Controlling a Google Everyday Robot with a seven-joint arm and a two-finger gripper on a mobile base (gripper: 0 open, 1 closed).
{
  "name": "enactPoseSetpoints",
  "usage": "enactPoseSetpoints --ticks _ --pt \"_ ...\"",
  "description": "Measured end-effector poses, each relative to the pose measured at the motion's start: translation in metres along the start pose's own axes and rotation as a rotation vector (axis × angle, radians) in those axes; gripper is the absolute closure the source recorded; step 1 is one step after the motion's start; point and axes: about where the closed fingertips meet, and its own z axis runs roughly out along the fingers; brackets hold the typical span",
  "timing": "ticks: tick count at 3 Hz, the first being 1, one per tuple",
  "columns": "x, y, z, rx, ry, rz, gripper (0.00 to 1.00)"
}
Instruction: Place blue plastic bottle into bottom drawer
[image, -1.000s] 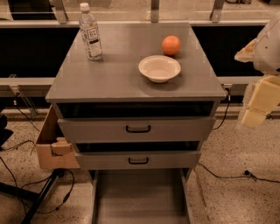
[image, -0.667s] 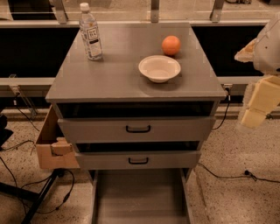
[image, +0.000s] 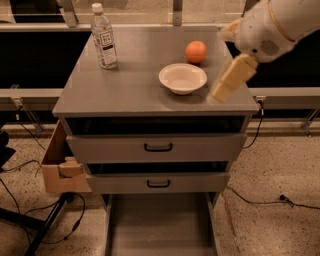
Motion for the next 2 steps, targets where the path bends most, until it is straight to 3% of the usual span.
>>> enactPoseSetpoints --ticks 1,2 --pt "-0.064 -0.056 0.029 0.064 -0.307 0.028 0.0" --pt "-0.12 -0.098 0.047 0.11 -0.535 0.036 0.0"
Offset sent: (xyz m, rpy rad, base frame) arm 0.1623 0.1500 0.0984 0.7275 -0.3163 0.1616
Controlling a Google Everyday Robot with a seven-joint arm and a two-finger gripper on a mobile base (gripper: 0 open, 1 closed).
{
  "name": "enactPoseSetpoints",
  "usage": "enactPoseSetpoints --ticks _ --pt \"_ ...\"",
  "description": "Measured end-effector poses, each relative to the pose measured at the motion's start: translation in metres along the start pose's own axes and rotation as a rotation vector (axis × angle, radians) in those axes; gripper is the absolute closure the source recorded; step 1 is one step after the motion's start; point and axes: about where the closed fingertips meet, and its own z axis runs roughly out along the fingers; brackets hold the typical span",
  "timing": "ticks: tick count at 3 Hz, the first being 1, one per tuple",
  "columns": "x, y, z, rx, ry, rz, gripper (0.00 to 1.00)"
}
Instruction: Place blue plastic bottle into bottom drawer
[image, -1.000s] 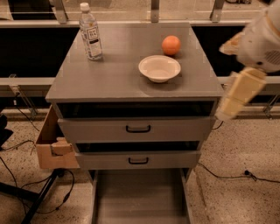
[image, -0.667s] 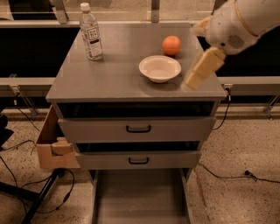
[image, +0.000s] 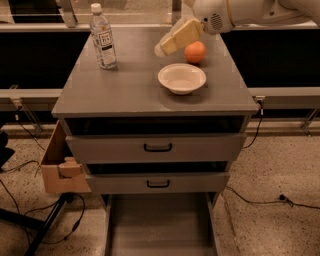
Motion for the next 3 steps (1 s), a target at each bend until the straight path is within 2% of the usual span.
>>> enactPoseSetpoints --ticks 1,2,3 --pt "0.0 0.001 0.0 -0.001 0.001 0.0 0.0" --pt "0.004 -0.005 0.018 0.014 -0.034 0.042 0.0" --pt "0.014 -0.023 0.07 0.042 -0.079 0.135 0.0"
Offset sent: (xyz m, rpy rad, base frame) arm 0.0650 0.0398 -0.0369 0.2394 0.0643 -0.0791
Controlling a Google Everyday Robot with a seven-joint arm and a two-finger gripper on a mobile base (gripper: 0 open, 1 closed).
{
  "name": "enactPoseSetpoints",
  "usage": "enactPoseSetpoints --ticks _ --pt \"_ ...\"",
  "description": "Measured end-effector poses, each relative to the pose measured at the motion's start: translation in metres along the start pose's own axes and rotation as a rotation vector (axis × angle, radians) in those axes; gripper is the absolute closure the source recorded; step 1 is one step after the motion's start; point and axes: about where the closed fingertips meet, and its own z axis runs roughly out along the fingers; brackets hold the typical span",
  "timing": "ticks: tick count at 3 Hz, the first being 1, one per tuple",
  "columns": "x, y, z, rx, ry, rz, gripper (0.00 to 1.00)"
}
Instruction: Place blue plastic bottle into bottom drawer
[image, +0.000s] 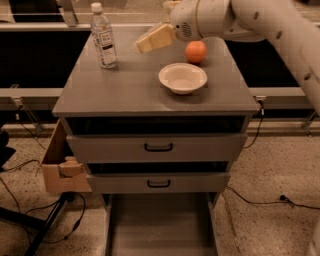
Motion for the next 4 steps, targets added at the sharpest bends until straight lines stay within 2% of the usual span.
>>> enactPoseSetpoints --ticks 1,2,3,4 --pt "0.005 -0.008 0.088 -0.025 -0.047 0.083 0.0" --pt "0.001 -0.012 0.134 -0.047 -0.07 0.098 0.0" --pt "0.004 -0.018 0.168 -0.043 -0.064 0.094 0.0" --pt "0.013 -0.034 0.198 -0.019 -0.071 0.119 0.0"
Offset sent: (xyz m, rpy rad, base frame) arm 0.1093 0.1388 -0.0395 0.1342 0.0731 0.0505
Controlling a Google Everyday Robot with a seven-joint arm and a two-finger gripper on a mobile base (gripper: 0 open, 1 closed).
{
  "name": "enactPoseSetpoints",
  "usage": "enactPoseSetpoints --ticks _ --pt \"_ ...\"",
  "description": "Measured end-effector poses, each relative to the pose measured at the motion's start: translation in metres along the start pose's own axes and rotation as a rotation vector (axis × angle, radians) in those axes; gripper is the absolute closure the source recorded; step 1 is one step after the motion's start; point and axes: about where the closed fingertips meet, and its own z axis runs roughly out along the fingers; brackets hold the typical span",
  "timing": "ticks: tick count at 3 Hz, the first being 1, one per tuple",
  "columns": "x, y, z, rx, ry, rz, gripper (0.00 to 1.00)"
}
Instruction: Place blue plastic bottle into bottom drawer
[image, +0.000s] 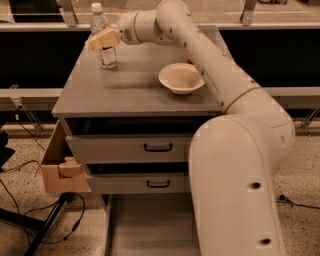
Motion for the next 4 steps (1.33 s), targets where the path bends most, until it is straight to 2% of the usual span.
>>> enactPoseSetpoints --ticks 1,2,3,4 --pt "0.008 -0.019 0.022 0.027 -0.017 0.026 0.0" --pt "0.007 -0.026 0.036 0.04 -0.036 0.033 0.14" --pt "-0.01 -0.021 0.041 0.034 -0.059 0.006 0.37" --pt "-0.022 -0.017 0.037 0.052 -0.027 -0.048 0.61"
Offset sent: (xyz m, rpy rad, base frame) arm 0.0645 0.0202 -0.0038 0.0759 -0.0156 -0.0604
